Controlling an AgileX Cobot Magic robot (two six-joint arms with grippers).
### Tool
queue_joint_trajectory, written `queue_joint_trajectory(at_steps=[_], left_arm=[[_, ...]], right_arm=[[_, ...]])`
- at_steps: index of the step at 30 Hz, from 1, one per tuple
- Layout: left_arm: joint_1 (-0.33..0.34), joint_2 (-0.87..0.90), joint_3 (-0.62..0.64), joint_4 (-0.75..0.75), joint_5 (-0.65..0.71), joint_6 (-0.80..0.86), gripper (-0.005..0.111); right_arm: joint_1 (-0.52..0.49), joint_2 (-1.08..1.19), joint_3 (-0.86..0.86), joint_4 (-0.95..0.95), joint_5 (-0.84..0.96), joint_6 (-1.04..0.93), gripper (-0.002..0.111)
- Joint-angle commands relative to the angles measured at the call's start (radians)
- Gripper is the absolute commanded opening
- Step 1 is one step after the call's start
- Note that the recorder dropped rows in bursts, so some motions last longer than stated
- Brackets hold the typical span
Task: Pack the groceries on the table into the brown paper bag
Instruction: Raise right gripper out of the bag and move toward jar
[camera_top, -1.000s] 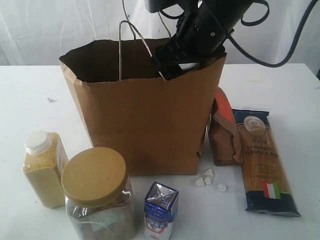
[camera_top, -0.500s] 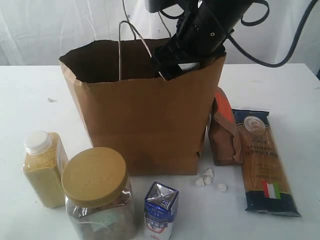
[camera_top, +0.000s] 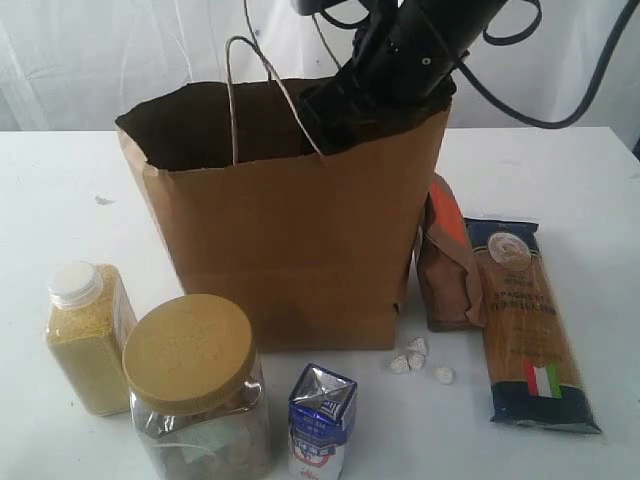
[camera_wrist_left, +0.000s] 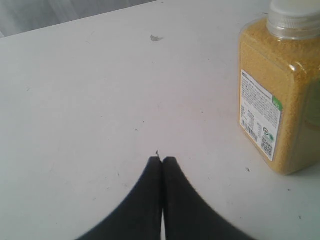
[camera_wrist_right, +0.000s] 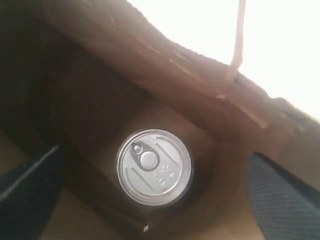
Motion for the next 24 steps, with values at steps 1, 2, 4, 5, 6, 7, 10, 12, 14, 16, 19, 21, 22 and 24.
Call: queue_joint_trajectory(at_steps=[1,2,4,5,6,7,10,12,14,16,19,21,22,24], left_arm=[[0.004,-0.005,0.004,-0.010,-0.002,-0.001,0.000],[0.004,-0.005,0.004,-0.010,-0.002,-0.001,0.000],[0.004,-0.005,0.004,-0.010,-0.002,-0.001,0.000],[0.004,-0.005,0.004,-0.010,-0.002,-0.001,0.000],[0.004,-0.005,0.004,-0.010,-0.002,-0.001,0.000],[0.004,-0.005,0.004,-0.010,-0.002,-0.001,0.000],[0.004,-0.005,0.004,-0.010,-0.002,-0.001,0.000],[0.004,-0.005,0.004,-0.010,-0.002,-0.001,0.000],[0.004,-0.005,0.004,-0.010,-0.002,-0.001,0.000],[0.004,-0.005,0.004,-0.010,-0.002,-0.001,0.000],[0.004,-0.005,0.004,-0.010,0.000,-0.001,0.000],[0.004,-0.005,0.004,-0.010,0.000,-0.001,0.000],[0.004,-0.005,0.004,-0.010,0.000,-0.001,0.000],[0.004,-0.005,0.004,-0.010,0.000,-0.001,0.000]], right_arm=[[0.007,-0.059,-0.002,-0.006,-0.014,0.017,0.090],[0.007,-0.074,-0.002,-0.006,-0.016,0.030,0.090],[0.007,-0.100,-0.002,-0.006,-0.012,0.058,0.088],[0.007,-0.114,-0.002,-0.008,-0.010,0.069,0.086],[0.007,-0.129,-0.002,-0.008,-0.010,0.085,0.085],[0.007,-0.145,-0.002,-0.008,-0.013,0.091,0.082],[0.007,-0.191,-0.002,-0.018,-0.013,0.106,0.076],[0.007,-0.223,-0.002,-0.025,-0.004,0.119,0.073],[0.007,-0.251,-0.002,-0.031,0.014,0.137,0.071],[0.007,-0.277,-0.002,-0.039,0.045,0.156,0.070],[0.009,-0.315,-0.002,-0.052,0.118,0.164,0.070],[0.009,-0.340,-0.002,-0.055,0.170,0.166,0.070],[0.009,-0.351,0.007,-0.055,0.185,0.166,0.070],[0.009,-0.391,0.043,-0.055,0.185,0.166,0.070]])
